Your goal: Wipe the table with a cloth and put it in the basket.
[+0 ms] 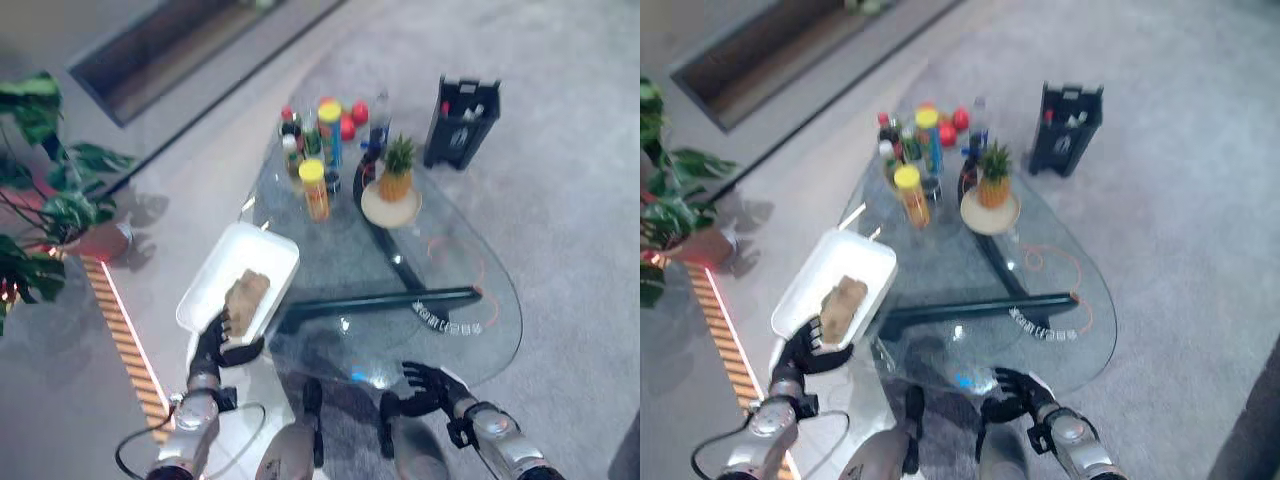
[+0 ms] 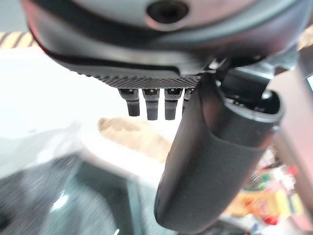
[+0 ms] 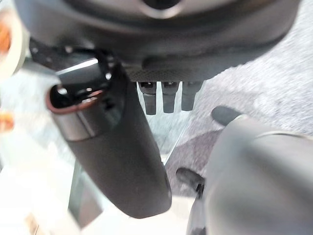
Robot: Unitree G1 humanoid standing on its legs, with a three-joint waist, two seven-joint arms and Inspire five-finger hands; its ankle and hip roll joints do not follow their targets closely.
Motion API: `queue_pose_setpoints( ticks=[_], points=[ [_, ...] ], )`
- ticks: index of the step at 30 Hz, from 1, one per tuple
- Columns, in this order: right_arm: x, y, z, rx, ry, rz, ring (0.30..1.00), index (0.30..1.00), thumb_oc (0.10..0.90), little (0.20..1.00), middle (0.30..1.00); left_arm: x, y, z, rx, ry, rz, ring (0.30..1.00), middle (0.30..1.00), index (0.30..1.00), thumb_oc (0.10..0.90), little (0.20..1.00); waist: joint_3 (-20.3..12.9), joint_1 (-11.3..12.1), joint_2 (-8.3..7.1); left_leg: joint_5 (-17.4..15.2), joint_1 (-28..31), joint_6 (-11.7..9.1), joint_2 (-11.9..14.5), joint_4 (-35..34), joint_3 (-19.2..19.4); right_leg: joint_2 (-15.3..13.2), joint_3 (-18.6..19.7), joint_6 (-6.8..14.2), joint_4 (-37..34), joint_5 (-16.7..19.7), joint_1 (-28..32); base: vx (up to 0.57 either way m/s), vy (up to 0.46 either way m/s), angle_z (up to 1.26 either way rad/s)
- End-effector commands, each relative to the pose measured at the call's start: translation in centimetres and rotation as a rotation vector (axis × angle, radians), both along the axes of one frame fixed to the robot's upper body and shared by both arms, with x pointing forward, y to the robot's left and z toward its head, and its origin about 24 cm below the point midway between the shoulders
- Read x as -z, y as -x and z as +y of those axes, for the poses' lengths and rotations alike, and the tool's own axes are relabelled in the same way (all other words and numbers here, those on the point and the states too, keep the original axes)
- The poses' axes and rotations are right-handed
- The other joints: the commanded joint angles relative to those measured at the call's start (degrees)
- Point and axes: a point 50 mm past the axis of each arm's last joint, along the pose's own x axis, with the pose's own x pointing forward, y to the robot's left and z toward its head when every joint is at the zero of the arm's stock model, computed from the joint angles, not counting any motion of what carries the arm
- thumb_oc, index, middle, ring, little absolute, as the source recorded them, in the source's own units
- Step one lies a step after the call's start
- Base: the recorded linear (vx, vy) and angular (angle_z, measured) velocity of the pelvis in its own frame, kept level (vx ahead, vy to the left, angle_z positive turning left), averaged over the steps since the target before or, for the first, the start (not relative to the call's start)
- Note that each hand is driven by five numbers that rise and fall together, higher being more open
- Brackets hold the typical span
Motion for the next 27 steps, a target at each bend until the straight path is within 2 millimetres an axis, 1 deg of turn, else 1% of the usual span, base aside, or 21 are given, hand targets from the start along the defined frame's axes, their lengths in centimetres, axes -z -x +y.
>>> queue_pose_setpoints(
  ticks=[1, 3, 4, 5, 6, 7, 9, 10, 11, 12, 15, 21, 27],
  points=[
    [0.8, 1.1, 0.3, 0.020, 0.015, 0.020, 0.900, 0.900, 0.800, 0.900, 0.900, 1.0, 1.4, 1.1, -0.028, -0.012, 0.076, 0.900, 0.900, 0.900, 0.800, 0.900, -3.42, -0.04, -4.37, -6.34, 0.37, 1.63, -4.68, 5.29, 0.07, 0.18, -2.14, 0.36, -10.95, 7.39, 5.82, 0.09, -0.081, -0.05],
    [1.5, 1.8, 0.2, 0.059, 0.011, 0.057, 0.900, 0.900, 0.800, 0.900, 0.900, 2.3, 2.7, 0.8, -0.053, -0.001, 0.164, 0.900, 0.900, 0.900, 0.800, 0.900, -4.26, -0.02, -4.48, -6.49, 1.15, 1.66, -4.50, 4.95, 0.07, 0.28, -2.01, 0.46, -11.47, 7.46, 6.55, 0.07, -0.077, -0.04],
    [2.2, 2.6, 0.3, 0.086, 0.020, 0.102, 0.900, 0.900, 0.800, 0.900, 0.900, 3.6, 4.4, 0.4, -0.094, 0.022, 0.262, 0.900, 0.900, 0.900, 0.800, 0.900, -5.04, -0.04, -4.56, -6.60, 1.84, 1.68, -4.22, 4.58, 0.14, 0.36, -1.89, 0.57, -12.01, 7.58, 7.24, 0.05, -0.058, -0.04],
    [2.3, 2.7, 0.3, 0.092, 0.022, 0.114, 0.900, 0.900, 0.800, 0.900, 0.900, 3.7, 4.6, 0.3, -0.101, 0.026, 0.281, 0.900, 0.900, 0.900, 0.800, 0.900, -5.07, -0.03, -4.57, -6.63, 1.98, 1.68, -4.18, 4.52, 0.16, 0.37, -1.86, 0.59, -12.10, 7.60, 7.38, 0.05, -0.058, 0.00],
    [2.8, 3.3, 0.3, 0.094, 0.026, 0.138, 0.900, 0.900, 0.800, 0.900, 0.900, 4.3, 5.5, 0.1, -0.107, 0.028, 0.324, 0.900, 0.900, 0.900, 0.800, 0.900, -5.49, -0.04, -4.63, -6.69, 2.47, 1.71, -4.03, 4.17, 0.22, 0.45, -1.82, 0.63, -12.46, 7.65, 7.78, 0.04, -0.033, 0.00],
    [3.1, 3.7, 0.3, 0.099, 0.029, 0.154, 0.900, 0.900, 0.800, 0.900, 0.900, 4.6, 6.0, 0.0, -0.107, 0.029, 0.349, 0.900, 0.900, 0.900, 0.800, 0.900, -5.71, -0.04, -4.67, -6.73, 2.78, 1.74, -3.93, 3.94, 0.25, 0.48, -1.80, 0.68, -12.67, 7.68, 8.02, 0.06, -0.050, -0.02],
    [4.0, 5.3, 0.5, 0.206, -0.028, 0.249, 0.900, 0.900, 0.800, 0.900, 0.900, 5.6, 7.8, -0.5, -0.119, 0.054, 0.454, 0.900, 0.900, 0.900, 0.800, 0.900, -6.66, 0.02, -4.71, -6.77, 3.67, 1.82, -3.73, 3.13, 0.26, 0.61, -1.77, 0.83, -13.40, 7.83, 8.77, 0.08, -0.048, -0.02],
    [4.4, 6.0, 0.6, 0.314, -0.083, 0.287, 0.900, 0.900, 0.800, 0.900, 0.900, 6.0, 8.8, -0.6, -0.131, 0.058, 0.503, 0.900, 0.900, 0.900, 0.800, 0.900, -7.24, -0.01, -4.78, -6.97, 4.48, 1.90, -3.61, 2.66, 0.32, 0.70, -1.69, 0.96, -13.84, 7.88, 9.37, 0.07, -0.027, 0.05],
    [4.4, 6.0, 0.6, 0.314, -0.084, 0.286, 0.900, 0.900, 0.800, 0.900, 0.900, 6.0, 8.8, -0.6, -0.131, 0.059, 0.503, 0.900, 0.900, 0.900, 0.800, 0.900, -7.19, 0.01, -4.78, -6.98, 4.54, 1.90, -3.61, 2.64, 0.33, 0.70, -1.68, 0.96, -13.86, 7.88, 9.43, 0.09, -0.020, 0.06],
    [4.7, 6.6, 0.6, 0.340, -0.085, 0.305, 0.900, 0.900, 0.800, 0.900, 0.900, 6.2, 9.4, -0.8, -0.127, 0.077, 0.534, 0.900, 0.900, 0.900, 0.800, 0.900, -7.74, -0.14, -4.77, -7.09, 5.29, 1.97, -3.40, 2.04, 0.63, 0.91, -1.48, 0.98, -14.12, 7.91, 9.83, 0.05, -0.009, -0.02],
    [5.0, 7.5, 0.6, 0.289, -0.043, 0.341, 0.900, 0.900, 0.800, 0.900, 0.900, 6.3, 9.5, -1.1, -0.095, 0.086, 0.534, 0.900, 0.900, 0.900, 0.800, 0.900, -8.25, -0.16, -4.72, -7.09, 6.09, 2.14, -3.18, 1.09, 0.77, 1.06, -1.37, 1.08, -14.32, 7.94, 10.16, 0.03, -0.008, -0.08],
    [5.3, 8.4, 0.8, 0.316, -0.065, 0.385, 0.900, 0.900, 0.800, 0.900, 0.900, 6.3, 9.6, -0.8, -0.088, 0.084, 0.556, 0.900, 0.900, 0.900, 0.800, 0.900, -8.88, 0.27, -4.70, -6.94, 6.95, 2.32, -3.21, -0.01, 0.27, 1.09, -1.71, 1.17, -14.38, 7.79, 10.65, 0.01, -0.003, -0.02],
    [5.4, 8.8, 0.7, 0.334, -0.068, 0.389, 0.900, 0.900, 0.800, 0.900, 0.900, 6.4, 9.9, -0.7, -0.115, 0.098, 0.568, 0.900, 0.900, 0.900, 0.800, 0.900, -9.30, 0.32, -4.60, -6.85, 7.54, 2.52, -3.22, -0.71, 0.35, 1.04, -1.74, 1.23, -14.80, 7.98, 11.01, 0.00, 0.000, 0.00]
  ],
)
